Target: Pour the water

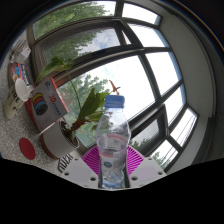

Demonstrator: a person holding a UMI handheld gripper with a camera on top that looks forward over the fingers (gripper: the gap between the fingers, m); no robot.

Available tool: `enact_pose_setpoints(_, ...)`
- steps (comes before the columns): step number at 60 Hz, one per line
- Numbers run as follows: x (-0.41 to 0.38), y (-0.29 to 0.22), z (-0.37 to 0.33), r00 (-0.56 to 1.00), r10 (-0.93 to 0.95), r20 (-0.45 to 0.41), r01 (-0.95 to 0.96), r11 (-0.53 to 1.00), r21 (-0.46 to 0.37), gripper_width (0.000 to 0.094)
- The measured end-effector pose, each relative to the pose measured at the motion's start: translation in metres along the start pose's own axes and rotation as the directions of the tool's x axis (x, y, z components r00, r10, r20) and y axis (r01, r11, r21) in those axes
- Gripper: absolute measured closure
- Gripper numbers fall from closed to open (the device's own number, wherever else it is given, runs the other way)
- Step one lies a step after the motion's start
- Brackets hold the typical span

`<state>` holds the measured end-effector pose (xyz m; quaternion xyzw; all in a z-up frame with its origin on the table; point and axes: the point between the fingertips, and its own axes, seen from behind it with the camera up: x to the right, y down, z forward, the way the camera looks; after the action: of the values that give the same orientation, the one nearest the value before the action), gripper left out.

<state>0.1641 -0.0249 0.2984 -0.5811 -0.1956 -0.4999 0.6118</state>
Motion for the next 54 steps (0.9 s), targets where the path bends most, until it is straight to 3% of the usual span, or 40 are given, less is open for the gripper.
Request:
enact_pose_setpoints(6,-0.002,-0.065,0.027,0.934,-0.346,-0.083,0.354,0.927,0.125,0.0644)
enact_pose_setpoints(13,-0.036,-0.128,0.043,0.771,-0.616,-0.161,0.637,0.738,0.224,0.0643)
enact_pose_setpoints(21,-0.096,-0.173,0.051,0.535,-0.810,-0.241,0.833,0.458,0.310,0.0644)
enact_pose_setpoints(31,-0.165,-0.181,0.050,0.304,-0.903,-0.305,0.905,0.174,0.387,0.0642)
enact_pose_setpoints(43,-0.152,-0.193,0.053,0.406,-0.875,-0.264,0.875,0.289,0.388,0.0639)
enact_pose_setpoints(49,-0.098,-0.208,0.054,0.671,-0.720,-0.177,0.724,0.585,0.366,0.0638)
enact_pose_setpoints(54,-0.050,-0.218,0.052,0.896,-0.439,-0.066,0.433,0.830,0.352,0.0639)
